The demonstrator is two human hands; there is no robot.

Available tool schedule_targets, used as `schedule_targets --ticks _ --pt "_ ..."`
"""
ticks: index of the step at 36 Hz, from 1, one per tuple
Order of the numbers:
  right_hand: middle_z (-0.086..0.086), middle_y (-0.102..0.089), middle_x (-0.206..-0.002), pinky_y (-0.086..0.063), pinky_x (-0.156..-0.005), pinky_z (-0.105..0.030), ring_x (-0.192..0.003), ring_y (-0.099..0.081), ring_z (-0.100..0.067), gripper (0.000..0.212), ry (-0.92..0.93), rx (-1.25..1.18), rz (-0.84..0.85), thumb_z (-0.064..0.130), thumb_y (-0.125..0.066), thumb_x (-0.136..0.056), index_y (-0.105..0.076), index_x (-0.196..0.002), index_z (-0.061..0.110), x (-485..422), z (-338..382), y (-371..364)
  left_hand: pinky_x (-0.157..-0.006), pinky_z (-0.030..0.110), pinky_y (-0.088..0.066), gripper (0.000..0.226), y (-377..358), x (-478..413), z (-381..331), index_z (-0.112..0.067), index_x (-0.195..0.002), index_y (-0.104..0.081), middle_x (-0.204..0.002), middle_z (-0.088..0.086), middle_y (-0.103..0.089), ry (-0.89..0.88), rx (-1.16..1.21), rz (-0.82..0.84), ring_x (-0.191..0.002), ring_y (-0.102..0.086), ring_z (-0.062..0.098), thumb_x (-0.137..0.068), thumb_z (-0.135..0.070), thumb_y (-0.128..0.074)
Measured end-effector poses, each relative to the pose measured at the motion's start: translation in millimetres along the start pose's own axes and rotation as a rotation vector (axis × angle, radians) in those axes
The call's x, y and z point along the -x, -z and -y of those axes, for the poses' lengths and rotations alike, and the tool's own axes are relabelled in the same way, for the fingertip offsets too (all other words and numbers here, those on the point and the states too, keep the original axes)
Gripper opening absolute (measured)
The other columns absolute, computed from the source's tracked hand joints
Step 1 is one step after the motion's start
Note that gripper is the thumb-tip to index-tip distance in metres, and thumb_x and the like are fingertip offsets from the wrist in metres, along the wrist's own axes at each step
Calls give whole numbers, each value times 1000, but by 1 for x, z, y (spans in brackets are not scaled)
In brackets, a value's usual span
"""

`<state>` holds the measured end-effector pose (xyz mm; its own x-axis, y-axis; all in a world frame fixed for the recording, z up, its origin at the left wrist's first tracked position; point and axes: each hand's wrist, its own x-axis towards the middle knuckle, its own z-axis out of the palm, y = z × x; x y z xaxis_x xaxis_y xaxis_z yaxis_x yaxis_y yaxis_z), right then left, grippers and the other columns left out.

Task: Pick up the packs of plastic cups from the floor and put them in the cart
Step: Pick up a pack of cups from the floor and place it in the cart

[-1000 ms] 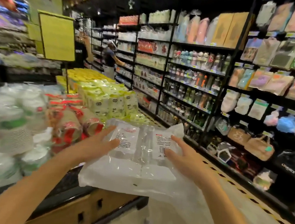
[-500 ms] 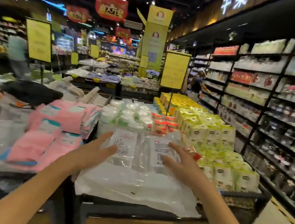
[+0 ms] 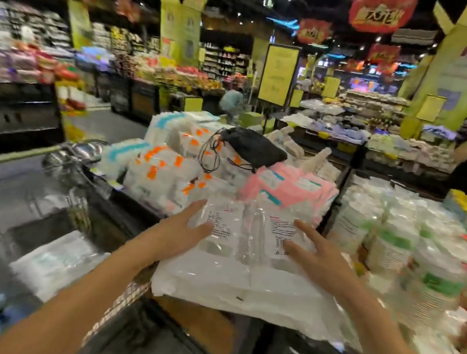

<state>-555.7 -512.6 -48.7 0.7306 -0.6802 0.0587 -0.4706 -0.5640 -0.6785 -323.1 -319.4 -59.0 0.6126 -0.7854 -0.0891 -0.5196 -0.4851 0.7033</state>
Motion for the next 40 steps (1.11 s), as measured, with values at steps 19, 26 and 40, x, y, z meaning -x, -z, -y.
schedule_targets --ticks 19,26,40 --pt "-4 -50 -147 -34 -87 -23 -129 -50 -21 60 478 -51 448 46 -59 -95 -37 -150 37 -246 141 -179 -100 32 -42 75 113 -22 150 -54 -149 -12 -154 -7 -37 441 96 -516 -129 -50 22 -84 -75 -43" --pt "-3 -45 -151 -31 -91 -22 -132 -48 -21 60 553 -47 568 49 -59 -94 -36 -150 42 -289 204 -255 -117 42 -28 67 151 -18 206 -47 -151 -19 -161 -13 -19 532 203 -673 -144 -31 20 -93 -55 -52" --pt "3 -39 -155 -28 -113 -34 -142 -35 -18 63 619 -48 635 46 -61 -94 -34 -151 41 -370 313 -383 -117 39 -29 78 251 -62 336 -51 -149 -18 -146 -30 -27 514 258 -708 -142 -33 12 -80 -70 -50"
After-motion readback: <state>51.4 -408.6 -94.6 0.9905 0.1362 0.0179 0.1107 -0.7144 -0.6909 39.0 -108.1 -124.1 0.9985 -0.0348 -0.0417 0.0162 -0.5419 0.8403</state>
